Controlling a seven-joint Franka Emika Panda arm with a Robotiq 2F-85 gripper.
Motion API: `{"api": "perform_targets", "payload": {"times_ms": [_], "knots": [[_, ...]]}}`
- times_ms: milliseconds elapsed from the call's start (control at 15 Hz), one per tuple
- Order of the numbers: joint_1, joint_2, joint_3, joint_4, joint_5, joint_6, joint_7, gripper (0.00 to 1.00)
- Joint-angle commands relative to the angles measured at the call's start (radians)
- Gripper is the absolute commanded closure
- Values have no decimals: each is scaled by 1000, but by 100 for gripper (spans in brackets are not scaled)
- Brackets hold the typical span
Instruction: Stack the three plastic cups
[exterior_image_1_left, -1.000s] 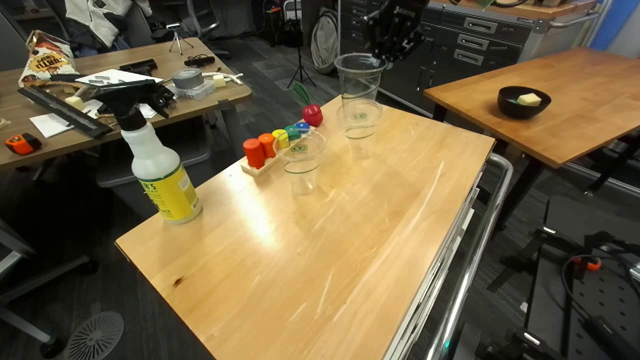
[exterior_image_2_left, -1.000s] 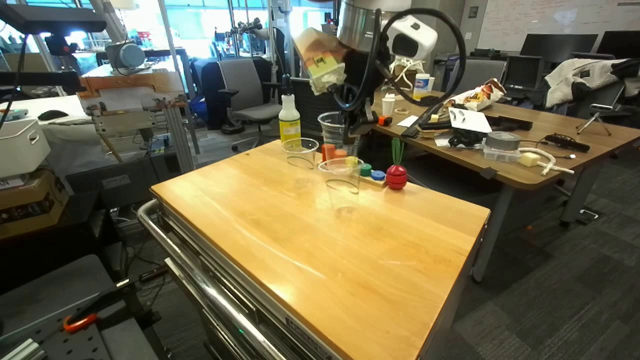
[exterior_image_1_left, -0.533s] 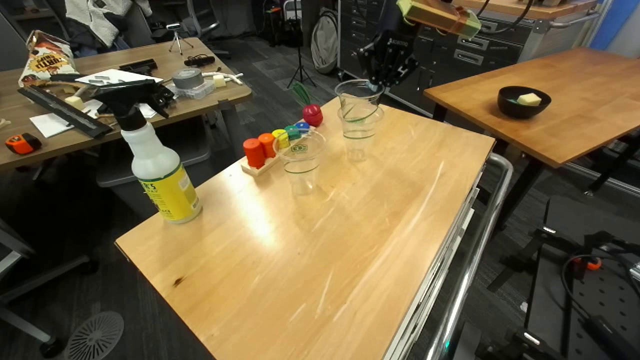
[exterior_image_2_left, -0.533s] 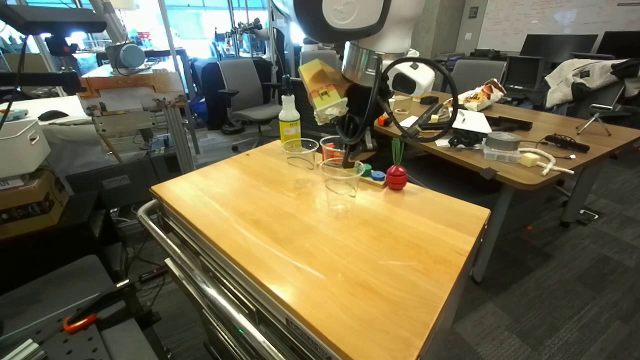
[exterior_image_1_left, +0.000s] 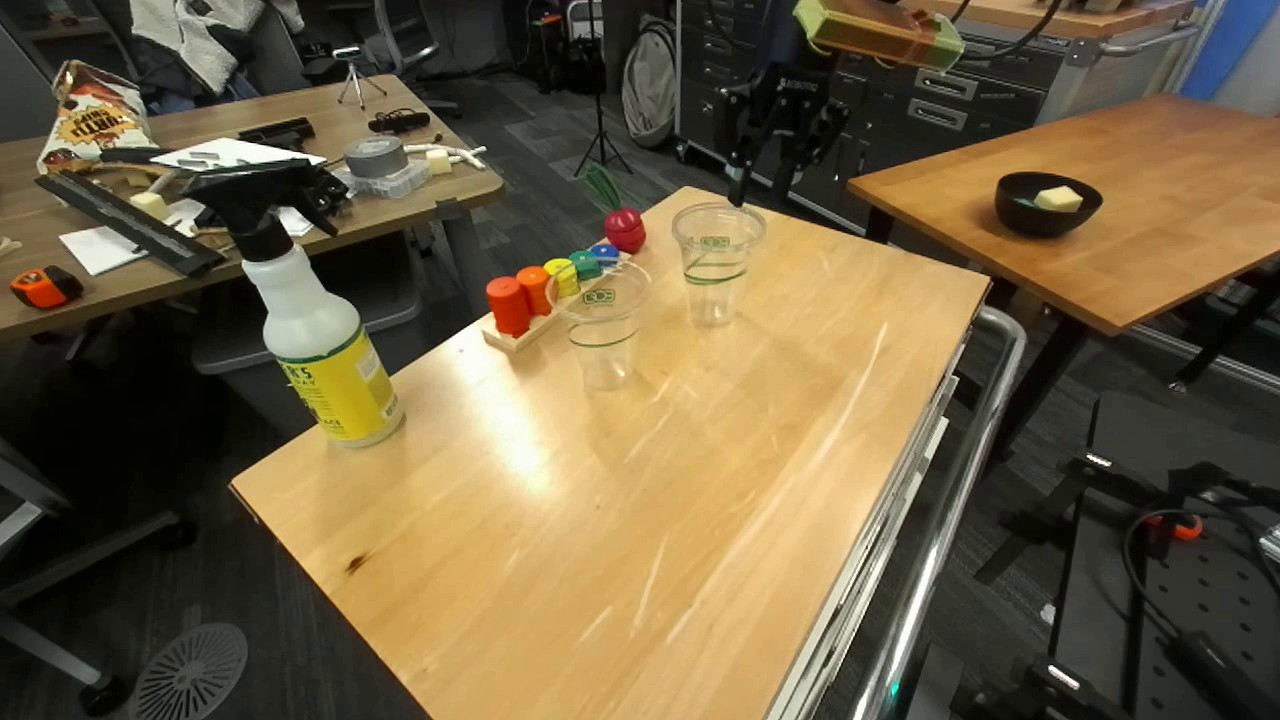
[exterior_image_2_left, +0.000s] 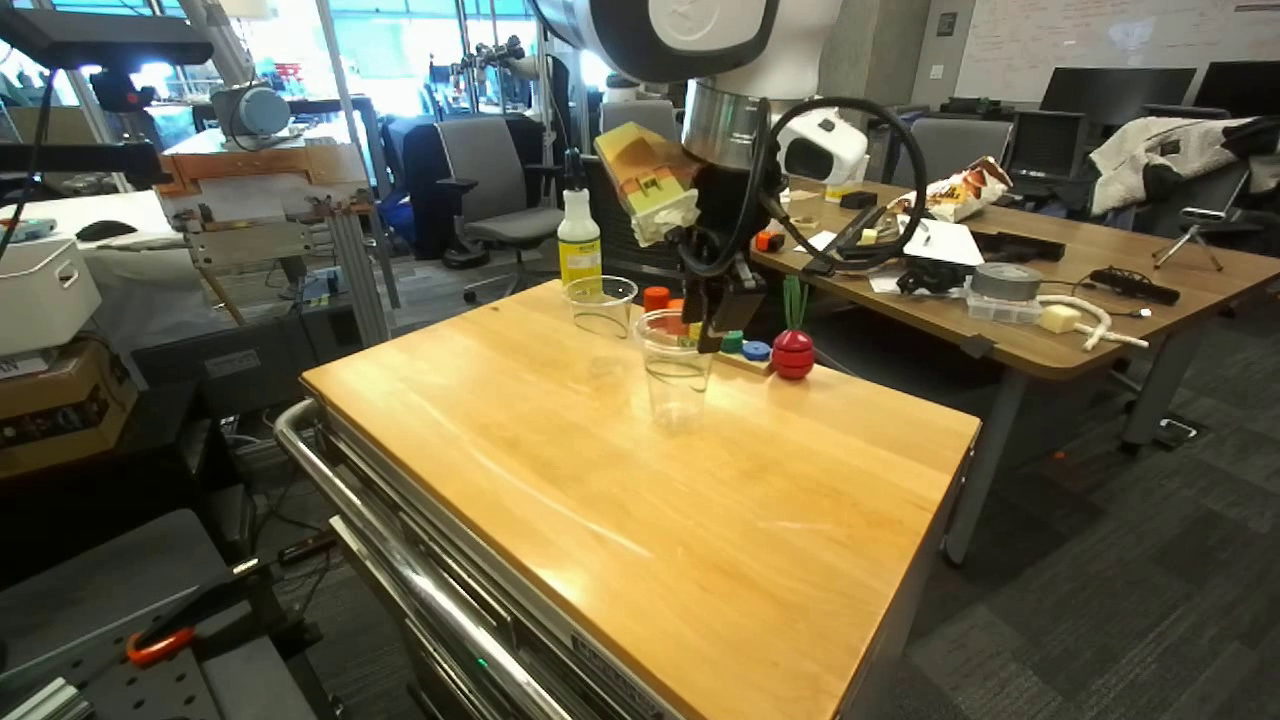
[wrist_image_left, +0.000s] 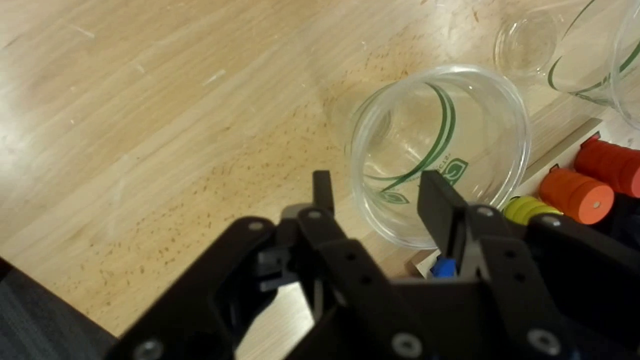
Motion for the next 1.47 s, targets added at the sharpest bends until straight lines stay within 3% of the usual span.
{"api": "perform_targets", "payload": {"times_ms": [0, 200, 733, 867, 933, 1133, 1400], "knots": [[16, -52, -7, -6, -95, -17, 67, 19], [18, -26, 3, 29, -127, -47, 74, 0], [35, 105, 13, 177, -155, -165, 96, 0], [38, 140, 7, 208, -177, -196, 116, 5], [40, 155, 3, 219, -194, -211, 127, 9], [36, 198, 1, 251, -201, -251, 140, 46], [27, 222, 7, 272, -171, -254, 130, 77]]}}
